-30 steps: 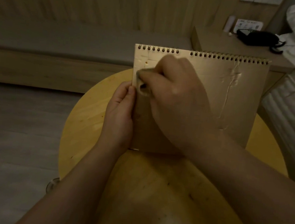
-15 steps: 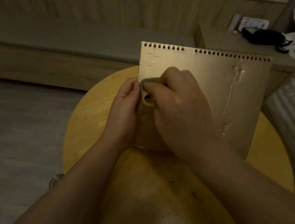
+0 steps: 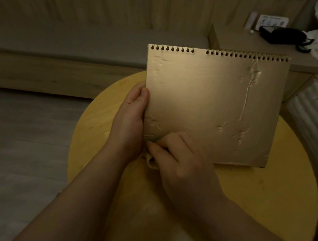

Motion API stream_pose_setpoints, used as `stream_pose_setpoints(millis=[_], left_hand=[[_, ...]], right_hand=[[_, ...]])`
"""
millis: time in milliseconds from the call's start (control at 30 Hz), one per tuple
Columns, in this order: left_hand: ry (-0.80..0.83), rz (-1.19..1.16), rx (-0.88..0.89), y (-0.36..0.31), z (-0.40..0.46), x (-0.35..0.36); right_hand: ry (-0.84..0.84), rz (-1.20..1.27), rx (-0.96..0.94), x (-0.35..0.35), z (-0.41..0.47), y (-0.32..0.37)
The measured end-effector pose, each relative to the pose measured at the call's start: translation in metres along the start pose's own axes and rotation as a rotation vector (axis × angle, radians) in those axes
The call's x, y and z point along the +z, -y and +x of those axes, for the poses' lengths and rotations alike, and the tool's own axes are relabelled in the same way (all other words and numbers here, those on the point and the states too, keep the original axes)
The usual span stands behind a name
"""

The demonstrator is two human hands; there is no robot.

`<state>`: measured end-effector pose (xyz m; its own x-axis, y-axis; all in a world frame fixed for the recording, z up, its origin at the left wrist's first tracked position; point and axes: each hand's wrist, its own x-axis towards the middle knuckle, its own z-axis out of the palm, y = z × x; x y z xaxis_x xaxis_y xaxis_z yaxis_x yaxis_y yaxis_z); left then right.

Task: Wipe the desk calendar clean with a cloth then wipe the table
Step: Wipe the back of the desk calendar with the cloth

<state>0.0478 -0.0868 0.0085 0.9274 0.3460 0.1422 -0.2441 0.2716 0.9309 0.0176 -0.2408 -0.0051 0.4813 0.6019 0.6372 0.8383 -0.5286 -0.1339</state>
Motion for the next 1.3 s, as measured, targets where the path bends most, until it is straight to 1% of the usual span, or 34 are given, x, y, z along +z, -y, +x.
stream_pose_setpoints(millis=[200, 300, 433, 533, 600, 733, 900, 1100, 1200, 1300], left_hand=[[0.067, -0.098, -0.007, -0.002, 0.0, 0.0], [0.041, -0.053, 0.001, 0.0, 0.001, -0.001], [0.029, -0.007, -0.004, 0.0, 0.001, -0.003], [0.035, -0.025, 0.004, -0.001, 0.0, -0.001], [0.027, -0.046, 0.006, -0.002, -0.001, 0.002], [0.013, -0.04, 0.003, -0.002, 0.0, 0.002], [-0.024, 0.003, 0.022, 0.002, 0.004, 0.0], [0.013, -0.009, 0.017, 0.001, 0.004, 0.0], [0.008, 0.03, 0.02, 0.0, 0.005, 0.002], [-0.006, 0.017, 0.022, 0.001, 0.005, 0.004]], right_hand=[[-0.123, -0.049, 0.012, -0.019, 0.066, -0.026], [-0.172, -0.069, 0.022, -0.03, 0.107, -0.038], [-0.146, -0.151, 0.07, -0.032, 0.133, -0.043], [-0.192, -0.147, 0.039, -0.027, 0.117, -0.038], [-0.194, -0.111, 0.012, -0.022, 0.095, -0.032], [-0.14, -0.033, 0.049, -0.008, 0.04, -0.016], [-0.084, -0.01, 0.065, 0.01, -0.016, 0.0], [-0.095, 0.051, 0.075, 0.016, -0.022, 0.007], [-0.092, 0.039, 0.047, 0.017, -0.019, 0.006], [-0.085, 0.016, 0.034, 0.013, -0.022, 0.002]])
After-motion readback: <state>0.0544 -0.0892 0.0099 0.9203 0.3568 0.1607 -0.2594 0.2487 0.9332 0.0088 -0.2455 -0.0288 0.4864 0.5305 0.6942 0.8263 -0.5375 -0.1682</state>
